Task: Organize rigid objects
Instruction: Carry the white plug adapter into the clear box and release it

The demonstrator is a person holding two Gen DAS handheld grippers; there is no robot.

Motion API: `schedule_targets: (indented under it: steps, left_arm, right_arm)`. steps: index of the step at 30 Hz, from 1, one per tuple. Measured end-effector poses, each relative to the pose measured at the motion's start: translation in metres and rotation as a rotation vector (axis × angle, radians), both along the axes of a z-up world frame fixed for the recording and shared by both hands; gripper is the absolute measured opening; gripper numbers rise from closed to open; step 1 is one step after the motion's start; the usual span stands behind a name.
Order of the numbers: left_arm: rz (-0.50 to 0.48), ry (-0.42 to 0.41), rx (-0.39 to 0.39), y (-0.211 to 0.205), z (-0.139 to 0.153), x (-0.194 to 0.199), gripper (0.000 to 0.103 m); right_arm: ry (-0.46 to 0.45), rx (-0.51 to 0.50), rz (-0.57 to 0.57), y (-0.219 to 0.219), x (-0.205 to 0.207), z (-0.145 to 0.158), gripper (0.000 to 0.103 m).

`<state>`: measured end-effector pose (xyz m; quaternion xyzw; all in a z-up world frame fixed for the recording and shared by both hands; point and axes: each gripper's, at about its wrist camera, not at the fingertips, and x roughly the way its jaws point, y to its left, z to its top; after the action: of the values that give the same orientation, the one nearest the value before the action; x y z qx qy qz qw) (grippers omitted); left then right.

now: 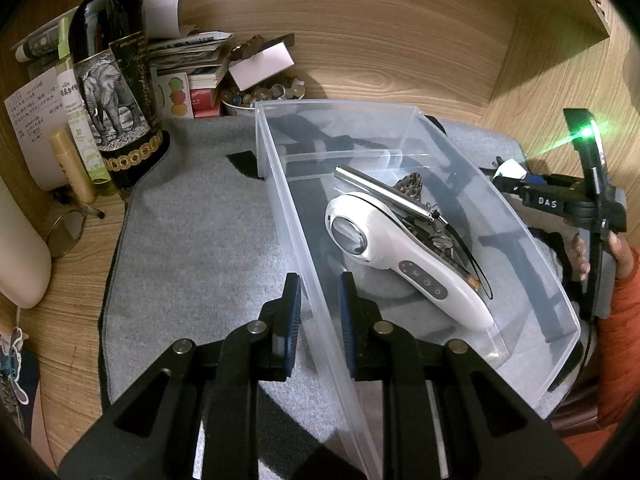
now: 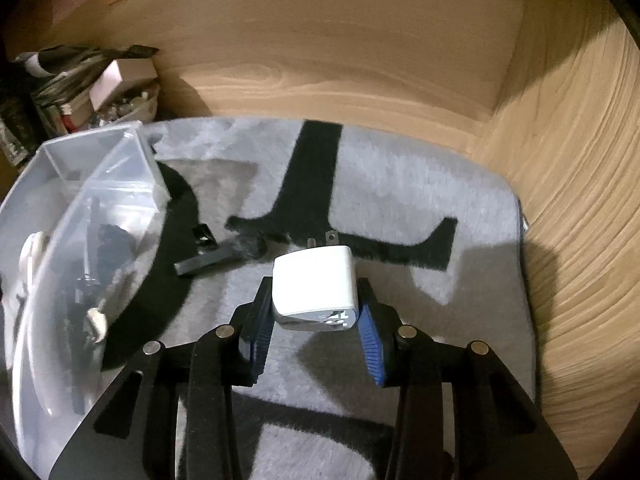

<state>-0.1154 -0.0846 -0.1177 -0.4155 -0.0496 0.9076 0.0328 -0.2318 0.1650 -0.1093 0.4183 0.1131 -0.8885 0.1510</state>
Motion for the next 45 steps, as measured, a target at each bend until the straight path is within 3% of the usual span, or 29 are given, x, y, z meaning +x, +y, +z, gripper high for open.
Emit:
schedule_targets:
  steps: [18,24,34,38,45]
  left_arm:
    - [-0.002,0.002,-0.002,-0.002,-0.001,-0.001,0.019]
    - [-0.001,0.001,-0.001,-0.002,-0.001,-0.002,0.019]
    - [0.000,0.002,0.002,-0.002,-0.001,-0.001,0.019]
    - [0.000,0.001,0.000,-0.002,-0.001,-0.001,0.019]
    - [-0.001,0.003,0.005,-0.003,0.001,0.000,0.019]
  right_arm:
    - [0.161,-0.058,0.194,-0.054,0.040,0.065,0.036]
    - [0.174,-0.078,0.273,-0.080,0.048,0.073,0.036]
    - [0.127,-0.066,0.394,-0.123,0.055,0.056,0.036]
    - [0.105,-0.067,0.393,-0.122,0.054,0.050,0.036]
    - [0.146,-0.083,0.304,-0.094,0.046,0.066,0.038]
